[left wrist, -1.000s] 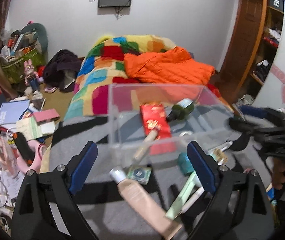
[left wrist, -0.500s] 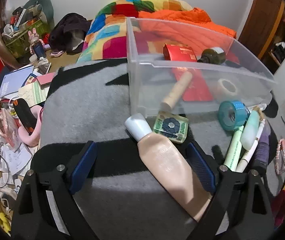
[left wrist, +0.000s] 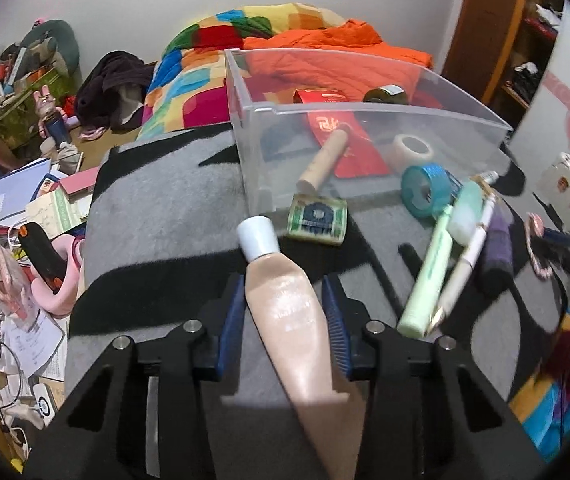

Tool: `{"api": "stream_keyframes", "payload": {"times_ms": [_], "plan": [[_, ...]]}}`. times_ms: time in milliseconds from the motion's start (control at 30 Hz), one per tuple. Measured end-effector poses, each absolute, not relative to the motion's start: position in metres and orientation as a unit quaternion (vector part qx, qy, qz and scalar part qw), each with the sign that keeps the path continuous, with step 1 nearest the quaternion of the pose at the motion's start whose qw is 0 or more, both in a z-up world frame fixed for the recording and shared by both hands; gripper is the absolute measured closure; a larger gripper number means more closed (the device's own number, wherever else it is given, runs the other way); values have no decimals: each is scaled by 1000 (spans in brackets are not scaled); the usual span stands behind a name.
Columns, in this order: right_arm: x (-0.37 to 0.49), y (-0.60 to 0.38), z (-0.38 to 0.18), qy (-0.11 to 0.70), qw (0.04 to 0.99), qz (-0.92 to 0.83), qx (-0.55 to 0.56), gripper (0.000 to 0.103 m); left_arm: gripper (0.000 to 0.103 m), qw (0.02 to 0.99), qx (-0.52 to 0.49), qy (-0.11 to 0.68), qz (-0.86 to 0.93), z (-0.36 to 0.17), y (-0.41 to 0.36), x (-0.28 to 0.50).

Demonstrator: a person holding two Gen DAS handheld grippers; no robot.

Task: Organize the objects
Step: 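Grasp the beige squeeze tube with left gripper while right gripper grasps the braided bracelet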

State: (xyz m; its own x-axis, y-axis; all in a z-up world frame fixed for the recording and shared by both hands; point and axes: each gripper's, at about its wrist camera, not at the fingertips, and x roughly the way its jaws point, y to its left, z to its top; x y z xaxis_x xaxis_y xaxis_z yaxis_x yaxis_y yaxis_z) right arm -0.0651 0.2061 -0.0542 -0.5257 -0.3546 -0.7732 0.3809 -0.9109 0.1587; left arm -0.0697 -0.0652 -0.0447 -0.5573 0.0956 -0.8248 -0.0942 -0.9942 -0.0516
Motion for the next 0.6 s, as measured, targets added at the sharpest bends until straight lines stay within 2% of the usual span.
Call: {"api": "stream_keyframes", "payload": {"times_ms": [400,500,600], "plan": [[-69,205,-46,13,198,-884,423,96,60,47,-475,-37,878,-45,-72,-86],[-69,208,-37,6,197,-890,412,96,74,32,-464,-20,885,-47,-68,-87],[-69,208,-30,18,191,-897,399,96,80,28,-456,-22,889,-45,-68,-83]]}}
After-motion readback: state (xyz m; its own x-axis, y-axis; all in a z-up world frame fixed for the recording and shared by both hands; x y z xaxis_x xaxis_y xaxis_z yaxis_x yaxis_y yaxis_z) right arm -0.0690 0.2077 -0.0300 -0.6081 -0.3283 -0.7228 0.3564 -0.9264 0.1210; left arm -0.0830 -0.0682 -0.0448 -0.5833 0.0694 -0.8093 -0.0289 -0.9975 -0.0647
